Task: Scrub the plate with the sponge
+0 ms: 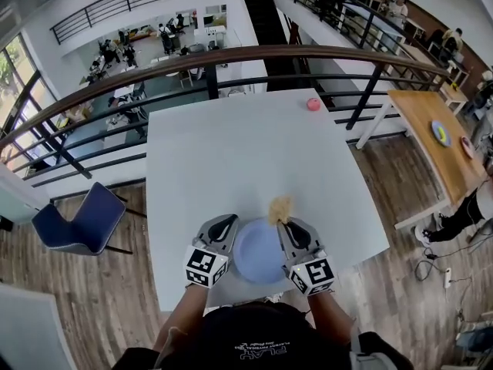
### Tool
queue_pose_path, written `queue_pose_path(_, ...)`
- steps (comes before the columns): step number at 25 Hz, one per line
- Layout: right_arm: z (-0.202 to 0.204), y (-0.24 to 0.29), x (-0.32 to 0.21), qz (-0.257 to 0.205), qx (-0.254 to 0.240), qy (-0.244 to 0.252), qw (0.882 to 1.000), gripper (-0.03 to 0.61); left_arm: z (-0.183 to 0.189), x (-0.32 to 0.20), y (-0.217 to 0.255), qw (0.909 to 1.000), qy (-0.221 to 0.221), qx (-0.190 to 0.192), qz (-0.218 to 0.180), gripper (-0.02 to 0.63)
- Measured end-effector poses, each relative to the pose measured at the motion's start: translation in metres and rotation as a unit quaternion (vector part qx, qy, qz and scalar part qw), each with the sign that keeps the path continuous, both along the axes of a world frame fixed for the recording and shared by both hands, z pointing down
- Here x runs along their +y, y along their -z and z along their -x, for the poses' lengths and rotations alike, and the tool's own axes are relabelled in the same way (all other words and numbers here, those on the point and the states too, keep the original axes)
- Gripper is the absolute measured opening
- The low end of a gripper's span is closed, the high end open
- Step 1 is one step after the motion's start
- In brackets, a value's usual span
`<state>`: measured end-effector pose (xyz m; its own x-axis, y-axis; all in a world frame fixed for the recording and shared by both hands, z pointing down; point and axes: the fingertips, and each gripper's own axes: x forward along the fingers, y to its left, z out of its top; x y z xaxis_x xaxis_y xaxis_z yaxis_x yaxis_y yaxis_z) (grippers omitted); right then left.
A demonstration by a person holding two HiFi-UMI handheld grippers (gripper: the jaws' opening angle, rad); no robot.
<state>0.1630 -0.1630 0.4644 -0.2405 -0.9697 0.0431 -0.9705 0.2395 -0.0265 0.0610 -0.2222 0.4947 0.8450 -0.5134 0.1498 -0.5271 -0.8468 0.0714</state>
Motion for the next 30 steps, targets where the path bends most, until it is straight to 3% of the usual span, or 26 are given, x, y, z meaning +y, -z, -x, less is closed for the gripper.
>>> queue_pose_path(12,-0.021,-0.014,-0.02,-0.002,-0.012,0.052,0.999,0.044,-0.006,-0.004,-0.021,0.996,0.08,-0.027,0.029,0.012)
queue_pose_path(18,-0.028,-0.027,-0.024,0.009,-0.01,0.067,0.998,0.044,-0.003,-0.01,-0.019,0.9937,0.108,-0.011,0.029,0.012)
queue_pose_path(30,-0.026,-0.032,-0.021,0.017,-0.01,0.048,0.999,0.044,0.011,-0.009,-0.032,0.9925,0.115,-0.018,0.038,0.012)
